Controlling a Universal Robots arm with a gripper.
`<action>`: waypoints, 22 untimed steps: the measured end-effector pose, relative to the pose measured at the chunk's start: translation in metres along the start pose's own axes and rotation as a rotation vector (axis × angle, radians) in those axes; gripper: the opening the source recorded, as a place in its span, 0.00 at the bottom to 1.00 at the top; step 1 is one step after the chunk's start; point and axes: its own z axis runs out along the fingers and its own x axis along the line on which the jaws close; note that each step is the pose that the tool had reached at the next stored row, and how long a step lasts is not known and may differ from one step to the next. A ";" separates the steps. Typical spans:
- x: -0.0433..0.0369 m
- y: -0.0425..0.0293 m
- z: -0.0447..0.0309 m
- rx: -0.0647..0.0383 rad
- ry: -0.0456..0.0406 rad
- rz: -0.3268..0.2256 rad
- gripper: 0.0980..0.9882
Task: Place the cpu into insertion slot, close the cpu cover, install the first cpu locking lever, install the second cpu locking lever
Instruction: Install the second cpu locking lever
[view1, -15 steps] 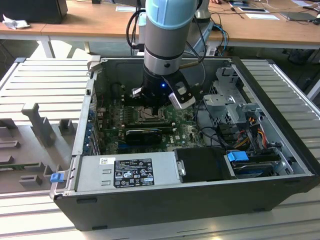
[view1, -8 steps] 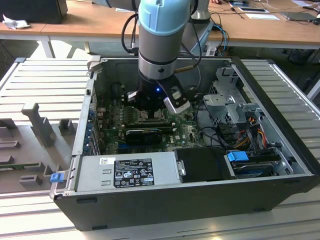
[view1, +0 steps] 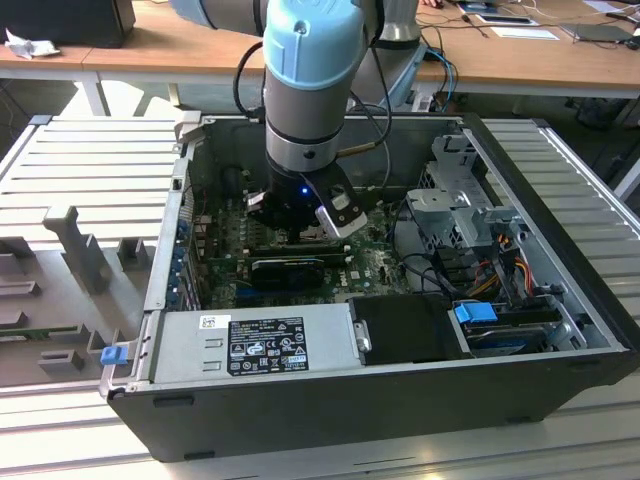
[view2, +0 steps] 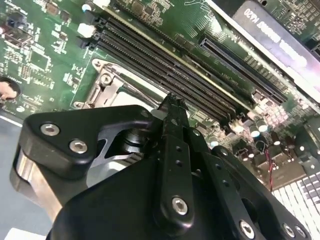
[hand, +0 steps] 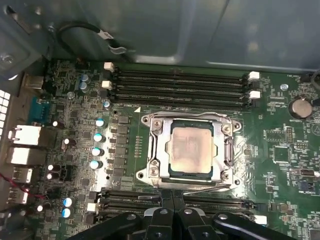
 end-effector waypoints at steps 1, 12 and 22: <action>0.0032 -0.0001 0.0016 0.000 0.0001 0.000 0.01; 0.0204 -0.0033 0.0178 -0.022 -0.0015 0.000 0.01; 0.0223 -0.0064 0.0236 -0.105 -0.0068 -0.001 0.01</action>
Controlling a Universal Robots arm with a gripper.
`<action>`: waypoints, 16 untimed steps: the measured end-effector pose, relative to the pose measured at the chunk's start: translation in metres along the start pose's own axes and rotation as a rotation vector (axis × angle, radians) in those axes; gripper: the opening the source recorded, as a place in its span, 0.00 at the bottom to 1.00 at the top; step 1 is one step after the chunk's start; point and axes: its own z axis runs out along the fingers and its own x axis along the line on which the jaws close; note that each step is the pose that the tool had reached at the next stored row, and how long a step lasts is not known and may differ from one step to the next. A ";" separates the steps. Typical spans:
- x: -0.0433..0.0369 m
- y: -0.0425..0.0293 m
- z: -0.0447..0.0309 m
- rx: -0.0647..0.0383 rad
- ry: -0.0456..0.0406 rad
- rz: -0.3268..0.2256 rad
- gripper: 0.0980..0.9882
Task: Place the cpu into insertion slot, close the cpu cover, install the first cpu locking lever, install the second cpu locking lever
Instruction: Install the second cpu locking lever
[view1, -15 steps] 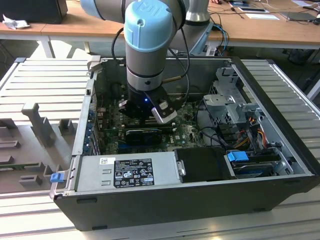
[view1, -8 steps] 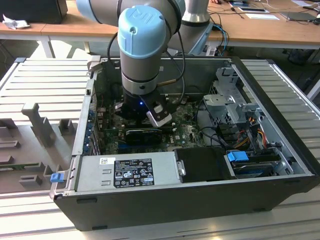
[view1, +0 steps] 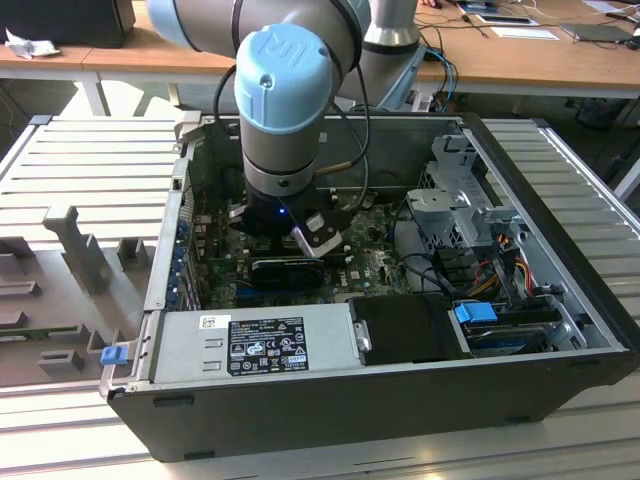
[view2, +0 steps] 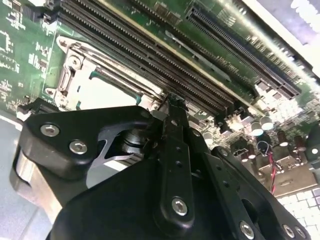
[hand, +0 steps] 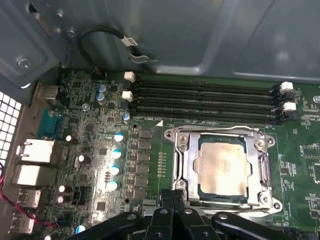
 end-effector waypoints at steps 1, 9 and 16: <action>0.0005 -0.0007 0.0005 -0.004 -0.0002 0.000 0.01; 0.0014 0.0022 -0.0106 -0.023 -0.0015 0.000 0.01; 0.0013 0.0067 -0.0243 -0.023 -0.0007 0.000 0.01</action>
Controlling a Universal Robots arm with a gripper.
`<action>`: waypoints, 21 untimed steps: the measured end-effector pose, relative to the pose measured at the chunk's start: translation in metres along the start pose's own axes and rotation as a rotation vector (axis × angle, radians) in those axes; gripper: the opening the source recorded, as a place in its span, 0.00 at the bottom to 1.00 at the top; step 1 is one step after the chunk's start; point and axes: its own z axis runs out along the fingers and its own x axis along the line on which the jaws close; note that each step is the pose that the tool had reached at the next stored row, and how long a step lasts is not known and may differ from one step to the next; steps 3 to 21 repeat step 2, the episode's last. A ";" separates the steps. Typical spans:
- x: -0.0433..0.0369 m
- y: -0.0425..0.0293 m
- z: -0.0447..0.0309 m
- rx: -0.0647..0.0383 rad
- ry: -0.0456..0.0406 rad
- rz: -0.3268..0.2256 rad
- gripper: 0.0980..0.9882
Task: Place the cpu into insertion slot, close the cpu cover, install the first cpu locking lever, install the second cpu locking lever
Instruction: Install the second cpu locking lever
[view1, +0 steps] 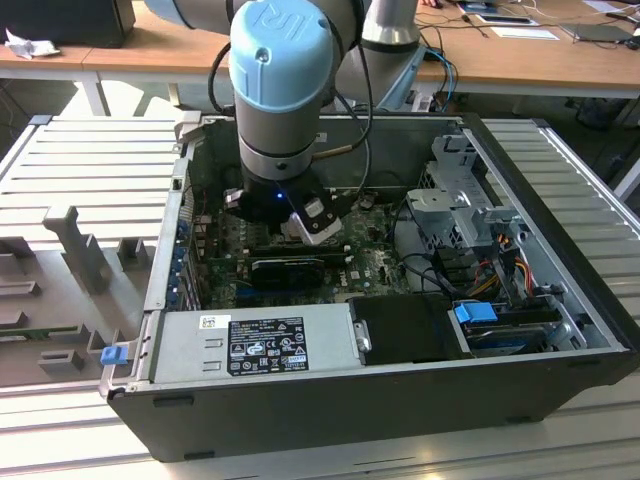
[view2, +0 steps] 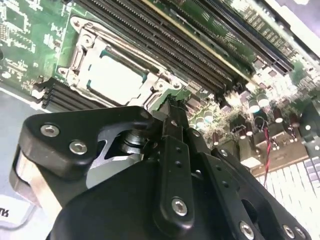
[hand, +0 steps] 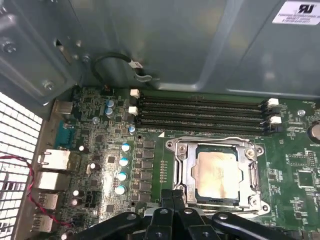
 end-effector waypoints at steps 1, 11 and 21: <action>0.0000 0.0001 -0.0002 0.000 0.0000 0.000 0.01; 0.0000 0.0001 -0.0002 0.000 -0.0001 0.000 0.01; 0.0000 0.0001 -0.0002 0.000 -0.0001 0.000 0.01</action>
